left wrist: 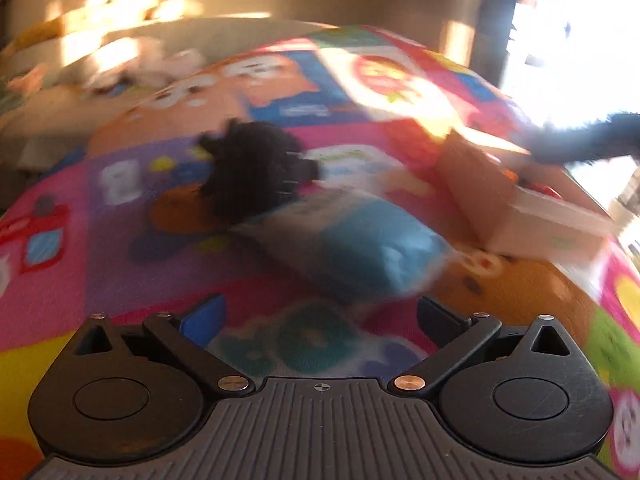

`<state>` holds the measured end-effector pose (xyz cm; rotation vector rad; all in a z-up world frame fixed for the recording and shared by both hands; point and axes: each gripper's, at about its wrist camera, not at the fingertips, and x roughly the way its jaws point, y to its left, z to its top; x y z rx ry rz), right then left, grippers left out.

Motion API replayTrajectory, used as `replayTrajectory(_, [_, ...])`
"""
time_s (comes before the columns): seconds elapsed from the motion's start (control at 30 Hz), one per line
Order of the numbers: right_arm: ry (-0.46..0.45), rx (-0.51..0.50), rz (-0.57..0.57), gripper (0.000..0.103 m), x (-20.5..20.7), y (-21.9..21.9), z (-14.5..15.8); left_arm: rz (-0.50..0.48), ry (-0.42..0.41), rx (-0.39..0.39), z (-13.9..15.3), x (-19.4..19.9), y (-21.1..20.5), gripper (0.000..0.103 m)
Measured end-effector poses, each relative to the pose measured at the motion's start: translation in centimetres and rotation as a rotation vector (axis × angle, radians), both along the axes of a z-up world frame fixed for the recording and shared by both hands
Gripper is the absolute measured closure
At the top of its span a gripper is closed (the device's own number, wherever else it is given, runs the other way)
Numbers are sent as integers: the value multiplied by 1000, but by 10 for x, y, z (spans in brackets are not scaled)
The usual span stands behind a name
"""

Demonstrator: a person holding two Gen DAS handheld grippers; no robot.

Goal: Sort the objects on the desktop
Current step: 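Grasp the blue cotton packet with the right gripper while the left grasps the black plush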

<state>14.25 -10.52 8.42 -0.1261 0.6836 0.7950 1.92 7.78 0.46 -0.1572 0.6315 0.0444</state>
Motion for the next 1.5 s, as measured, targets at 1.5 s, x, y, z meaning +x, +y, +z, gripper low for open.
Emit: replayTrajectory(1.5, [-3, 159, -411, 10, -107, -147, -77, 234, -9, 138, 34, 80, 21, 0])
